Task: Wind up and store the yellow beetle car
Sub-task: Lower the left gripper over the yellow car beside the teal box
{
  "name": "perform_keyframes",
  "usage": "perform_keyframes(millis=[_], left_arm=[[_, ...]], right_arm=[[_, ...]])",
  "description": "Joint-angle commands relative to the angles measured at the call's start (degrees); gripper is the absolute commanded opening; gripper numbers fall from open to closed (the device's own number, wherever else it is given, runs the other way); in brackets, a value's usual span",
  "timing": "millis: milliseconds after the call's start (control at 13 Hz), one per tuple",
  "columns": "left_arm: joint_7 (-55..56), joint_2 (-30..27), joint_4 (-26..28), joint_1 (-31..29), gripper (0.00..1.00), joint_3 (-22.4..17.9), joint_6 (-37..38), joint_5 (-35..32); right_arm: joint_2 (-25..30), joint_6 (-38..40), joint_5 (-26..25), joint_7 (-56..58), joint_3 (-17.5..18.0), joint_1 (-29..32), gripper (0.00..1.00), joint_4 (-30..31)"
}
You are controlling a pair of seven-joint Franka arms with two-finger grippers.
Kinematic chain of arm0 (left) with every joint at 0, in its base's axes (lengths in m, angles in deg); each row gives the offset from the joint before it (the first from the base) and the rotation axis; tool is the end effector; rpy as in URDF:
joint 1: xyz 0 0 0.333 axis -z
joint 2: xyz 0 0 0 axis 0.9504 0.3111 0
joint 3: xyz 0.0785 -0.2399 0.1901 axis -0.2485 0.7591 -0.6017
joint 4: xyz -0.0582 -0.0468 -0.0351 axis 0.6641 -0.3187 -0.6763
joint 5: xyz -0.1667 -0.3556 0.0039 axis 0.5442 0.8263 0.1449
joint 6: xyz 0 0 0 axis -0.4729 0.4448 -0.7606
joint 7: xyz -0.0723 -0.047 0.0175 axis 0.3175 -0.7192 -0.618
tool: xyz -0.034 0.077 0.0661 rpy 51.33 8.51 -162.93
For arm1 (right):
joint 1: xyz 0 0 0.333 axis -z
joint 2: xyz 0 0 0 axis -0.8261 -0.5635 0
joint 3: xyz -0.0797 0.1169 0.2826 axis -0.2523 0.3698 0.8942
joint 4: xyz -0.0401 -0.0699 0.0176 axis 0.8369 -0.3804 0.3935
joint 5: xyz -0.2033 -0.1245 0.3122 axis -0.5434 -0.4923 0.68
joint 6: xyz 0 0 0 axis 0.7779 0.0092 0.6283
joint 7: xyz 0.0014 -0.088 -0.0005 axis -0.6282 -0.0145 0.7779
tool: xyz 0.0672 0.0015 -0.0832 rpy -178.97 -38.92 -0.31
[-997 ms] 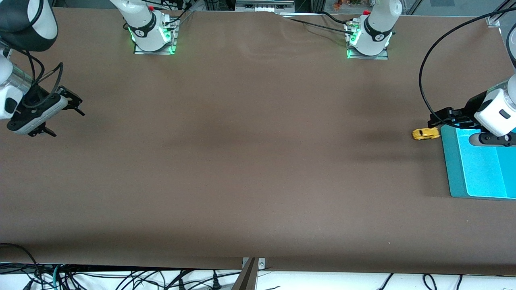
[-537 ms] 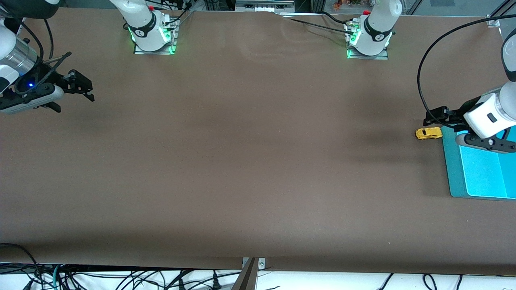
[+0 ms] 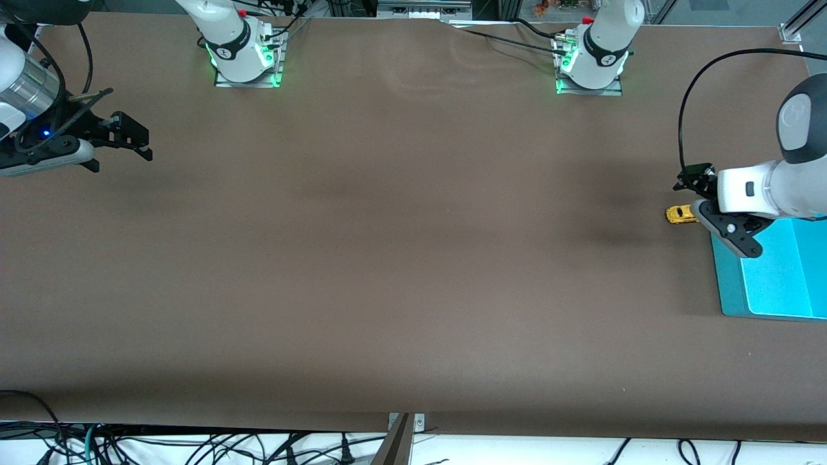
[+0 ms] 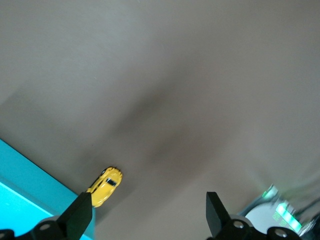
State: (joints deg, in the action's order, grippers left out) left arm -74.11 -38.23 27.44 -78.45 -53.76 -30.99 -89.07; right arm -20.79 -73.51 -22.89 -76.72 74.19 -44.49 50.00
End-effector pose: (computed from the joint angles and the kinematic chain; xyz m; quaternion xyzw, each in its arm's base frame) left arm 0.6004 0.0339 0.4462 0.9071 -0.3904 -0.1465 0.0570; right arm 0.5350 0.0238 0.5661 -0.9930 -0.1153 -0.0203 0.0182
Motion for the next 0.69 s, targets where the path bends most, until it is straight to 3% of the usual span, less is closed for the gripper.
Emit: perform_keyframes(millis=[0, 230, 613], left_arm=[[-11.72, -2.73, 6.52, -0.63, 1.0, 0.3, -2.62, -2.31], [-25.17, -6.34, 19.17, -4.31, 1.0, 0.3, -15.61, -2.76], [-43.81, -6.08, 31.84, -11.26, 1.0, 0.3, -33.63, -2.49]], right_arm=[[0.62, 0.84, 0.85, -0.73, -0.37, -0.05, 1.0, -0.35], [0.79, 0.57, 0.94, -0.82, -0.37, -0.05, 1.0, -0.35], [0.79, 0.66, 0.67, -0.65, -0.46, -0.05, 1.0, -0.35]])
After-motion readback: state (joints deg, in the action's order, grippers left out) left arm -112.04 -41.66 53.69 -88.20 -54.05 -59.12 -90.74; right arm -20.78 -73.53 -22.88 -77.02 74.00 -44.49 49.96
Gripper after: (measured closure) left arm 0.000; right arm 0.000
